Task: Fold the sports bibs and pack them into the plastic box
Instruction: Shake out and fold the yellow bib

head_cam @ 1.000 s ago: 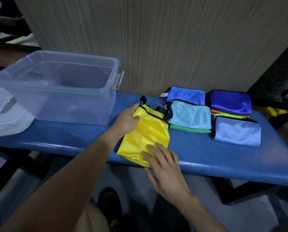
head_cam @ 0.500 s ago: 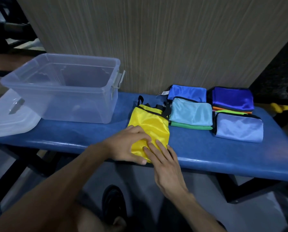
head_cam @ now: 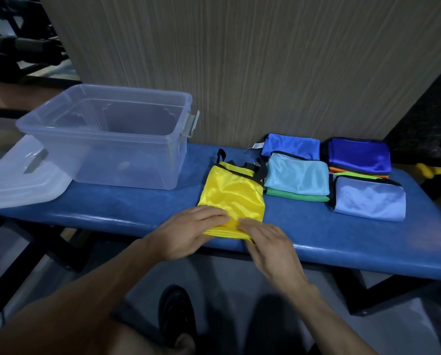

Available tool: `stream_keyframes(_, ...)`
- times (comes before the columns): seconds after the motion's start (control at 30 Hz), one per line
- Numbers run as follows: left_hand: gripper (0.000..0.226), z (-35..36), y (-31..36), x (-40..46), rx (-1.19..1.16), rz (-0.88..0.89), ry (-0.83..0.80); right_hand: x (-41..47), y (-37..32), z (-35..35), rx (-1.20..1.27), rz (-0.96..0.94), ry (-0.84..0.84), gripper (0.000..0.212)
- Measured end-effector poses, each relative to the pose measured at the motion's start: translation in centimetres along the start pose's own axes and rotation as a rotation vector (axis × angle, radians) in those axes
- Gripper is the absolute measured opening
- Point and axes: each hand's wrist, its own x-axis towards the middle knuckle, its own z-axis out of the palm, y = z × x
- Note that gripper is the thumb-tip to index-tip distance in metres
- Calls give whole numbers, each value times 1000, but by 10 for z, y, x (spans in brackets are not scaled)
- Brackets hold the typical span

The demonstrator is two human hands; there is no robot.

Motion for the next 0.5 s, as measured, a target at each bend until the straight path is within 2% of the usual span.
stream_keyframes(0.13,57,-3,2,0,-57,-148,38,29,3,-28,167,251,-58,15)
stream_keyframes(0.27,43,-31,15,16,-179,-234,292,57,6,-59,453,414,46,13)
stream_keyframes(0.37,31,-69,38,35,-351,-223,526,75,-7,-90,655,423,168,21)
stream_keyframes(0.5,12,-115,54,58,-546,-212,703,114,-22,-125,809,377,375,20)
